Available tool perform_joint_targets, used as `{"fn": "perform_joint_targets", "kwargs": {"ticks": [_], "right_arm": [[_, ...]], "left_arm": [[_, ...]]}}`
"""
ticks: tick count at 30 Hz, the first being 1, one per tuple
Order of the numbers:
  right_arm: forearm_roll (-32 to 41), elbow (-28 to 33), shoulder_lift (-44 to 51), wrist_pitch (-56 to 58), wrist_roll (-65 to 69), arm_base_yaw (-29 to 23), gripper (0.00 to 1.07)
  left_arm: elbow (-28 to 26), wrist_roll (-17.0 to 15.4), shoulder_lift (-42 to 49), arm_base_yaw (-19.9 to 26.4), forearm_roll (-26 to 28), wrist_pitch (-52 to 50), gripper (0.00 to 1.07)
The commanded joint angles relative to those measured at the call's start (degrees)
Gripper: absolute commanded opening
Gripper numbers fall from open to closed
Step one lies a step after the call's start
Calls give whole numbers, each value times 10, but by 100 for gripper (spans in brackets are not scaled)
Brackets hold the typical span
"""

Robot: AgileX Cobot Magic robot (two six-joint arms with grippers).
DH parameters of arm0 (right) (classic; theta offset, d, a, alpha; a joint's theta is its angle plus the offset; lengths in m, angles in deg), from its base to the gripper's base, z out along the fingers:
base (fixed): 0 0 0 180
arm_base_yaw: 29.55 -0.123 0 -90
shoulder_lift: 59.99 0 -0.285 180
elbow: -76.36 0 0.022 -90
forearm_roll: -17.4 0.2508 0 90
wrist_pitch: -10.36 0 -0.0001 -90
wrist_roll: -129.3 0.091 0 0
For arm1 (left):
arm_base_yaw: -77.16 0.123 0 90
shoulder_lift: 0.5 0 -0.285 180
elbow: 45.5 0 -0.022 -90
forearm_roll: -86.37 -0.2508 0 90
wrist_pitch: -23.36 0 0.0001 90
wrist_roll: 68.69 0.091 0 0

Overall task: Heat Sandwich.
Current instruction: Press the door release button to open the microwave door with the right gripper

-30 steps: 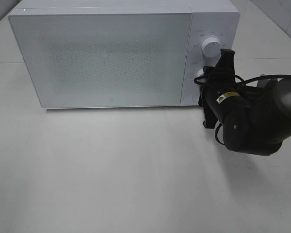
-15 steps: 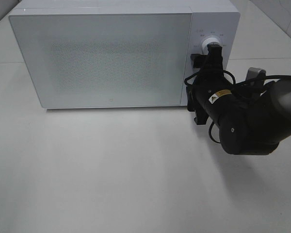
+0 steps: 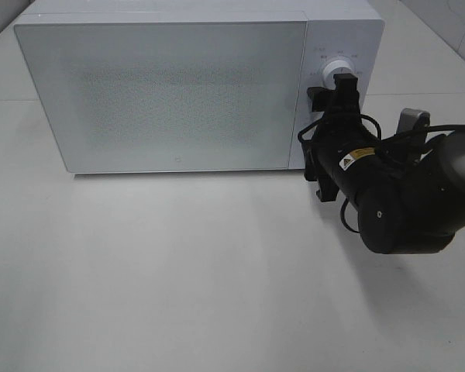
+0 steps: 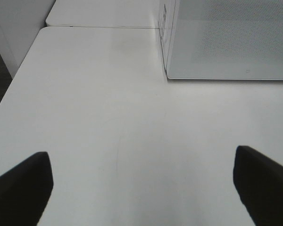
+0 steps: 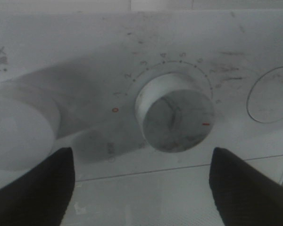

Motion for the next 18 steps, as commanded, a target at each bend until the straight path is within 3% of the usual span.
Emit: {"fn": "perform_joint_targets", "kwargs": {"ticks": [1,4,12,18], "right_arm": [[-22,10,26,-18,-36,3,76],[-23,16,42,0,-56,3,76],[-59,29,127,209,-219,3,76],[-119,29,191,422,-395,51,76]], "left_arm": [[2,-1,15,2,3,-4,98],[2,-1,15,2,3,-4,98],[2,-1,15,2,3,-4,98],[2,-1,15,2,3,-4,98]]}}
